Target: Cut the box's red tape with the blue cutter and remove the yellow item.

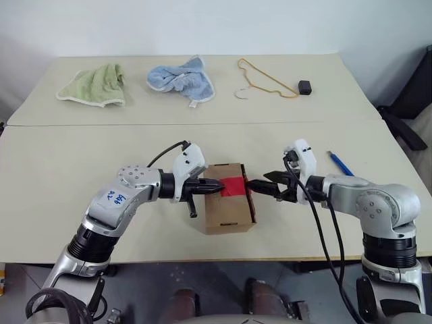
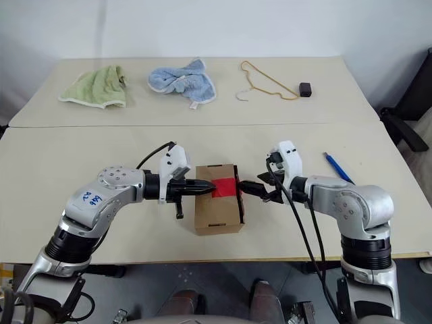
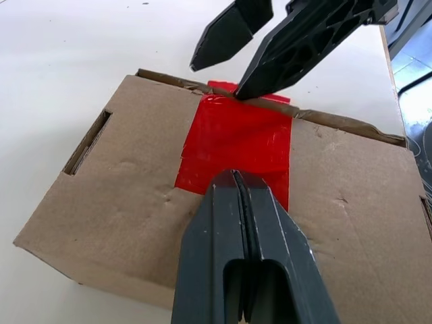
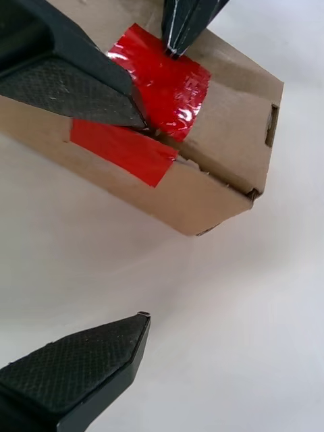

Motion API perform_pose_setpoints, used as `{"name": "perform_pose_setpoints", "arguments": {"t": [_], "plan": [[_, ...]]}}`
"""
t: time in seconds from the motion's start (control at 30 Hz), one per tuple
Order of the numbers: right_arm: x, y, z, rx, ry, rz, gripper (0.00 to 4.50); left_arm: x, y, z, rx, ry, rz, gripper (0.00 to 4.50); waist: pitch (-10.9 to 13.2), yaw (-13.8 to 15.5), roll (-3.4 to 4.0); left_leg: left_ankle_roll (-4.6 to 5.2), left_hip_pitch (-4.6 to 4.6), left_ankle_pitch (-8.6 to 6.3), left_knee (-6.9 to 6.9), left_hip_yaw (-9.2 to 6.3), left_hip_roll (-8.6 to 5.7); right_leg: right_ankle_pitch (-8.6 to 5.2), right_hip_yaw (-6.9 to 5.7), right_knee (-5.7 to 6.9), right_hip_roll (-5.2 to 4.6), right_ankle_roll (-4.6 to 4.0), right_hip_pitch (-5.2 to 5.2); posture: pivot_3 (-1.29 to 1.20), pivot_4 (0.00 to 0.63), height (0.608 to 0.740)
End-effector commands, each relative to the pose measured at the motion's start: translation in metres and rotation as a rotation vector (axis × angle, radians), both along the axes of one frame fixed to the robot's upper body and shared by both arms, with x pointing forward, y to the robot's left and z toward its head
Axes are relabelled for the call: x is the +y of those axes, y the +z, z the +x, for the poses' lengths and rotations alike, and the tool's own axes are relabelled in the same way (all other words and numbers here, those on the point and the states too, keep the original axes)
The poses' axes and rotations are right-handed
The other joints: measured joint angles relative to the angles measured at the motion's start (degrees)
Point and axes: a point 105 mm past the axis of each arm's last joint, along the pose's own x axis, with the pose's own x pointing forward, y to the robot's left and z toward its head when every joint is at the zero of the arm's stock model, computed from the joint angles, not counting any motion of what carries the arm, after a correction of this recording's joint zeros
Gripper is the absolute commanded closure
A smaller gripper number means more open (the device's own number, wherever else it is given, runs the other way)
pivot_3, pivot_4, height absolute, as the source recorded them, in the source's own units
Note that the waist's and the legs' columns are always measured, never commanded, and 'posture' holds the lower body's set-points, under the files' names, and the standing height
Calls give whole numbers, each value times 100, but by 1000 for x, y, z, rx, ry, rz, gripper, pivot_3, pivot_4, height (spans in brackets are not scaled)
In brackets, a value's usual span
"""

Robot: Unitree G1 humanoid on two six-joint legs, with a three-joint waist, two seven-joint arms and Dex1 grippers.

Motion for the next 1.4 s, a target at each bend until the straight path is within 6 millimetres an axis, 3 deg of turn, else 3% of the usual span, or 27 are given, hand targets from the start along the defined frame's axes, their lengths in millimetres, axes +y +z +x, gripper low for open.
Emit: {"name": "perform_pose_setpoints", "arguments": {"t": [0.03, 0.3, 0.53, 0.77, 0.93, 1.07, 1.2, 1.3, 1.4], "plan": [[0, 9, 2, -46, -19, -119, 39, 2, -14, -1, 34, 11, 41, 4500, 0, 0, 0, 0, 0, 0, 0, 0, 0, 0, 0, 0, 0, 0, 0, 0, 150, 740], [-8, 15, 13, -92, -77, -384, 39, 2, -14, -2, 31, 18, 37, 4500, 0, 8, 0, 0, -1, 0, 0, 0, -1, 0, 0, -1, 0, 0, 0, 0, 150, 740], [-2, 11, 18, -126, -58, -421, 39, 1, -15, -3, 31, 21, 42, 4500, -1, 7, -1, 0, -1, 0, 0, -1, -1, 0, 0, -2, 0, 0, 0, 0, 150, 740], [-12, -12, 15, -268, 58, -674, 39, 3, -16, -5, 35, 29, 45, 4500, 0, 18, -2, 3, -6, -2, -1, -1, -4, 0, 0, -7, -2, 0, -1, 0, 150, 740], [-12, -25, 9, -292, 117, -710, 39, 4, -16, -5, 36, 34, 45, 4500, -4, -1, -6, 4, -3, -2, -3, 2, -2, 0, 1, -8, -1, 0, -2, 0, 150, 740], [-10, -24, 10, -293, 92, -638, 39, 5, -15, -6, 37, 37, 45, 4500, -9, 0, -15, 4, -1, -2, -3, 1, -1, 0, 1, -7, -1, 0, 0, 0, 150, 740], [-25, -8, 14, -214, 12, -424, 39, 6, -15, -6, 37, 41, 47, 4500, -9, 2, -16, 4, -1, -2, -3, 1, -1, 0, 1, -7, -1, 0, 0, 0, 150, 740], [-40, 2, 4, -47, 56, -198, 39, 6, -15, -6, 38, 37, 49, 4500, -9, 15, -16, 4, -4, -2, -3, 1, -1, 0, 1, -9, -1, 0, 0, 0, 150, 740], [-40, 8, -4, 127, 97, 20, 39, 6, -15, -7, 37, 33, 48, 4500, -9, 9, -16, 4, -4, -2, -3, 0, -1, 0, 1, -9, -1, 0, 0, 0, 150, 740]]}}
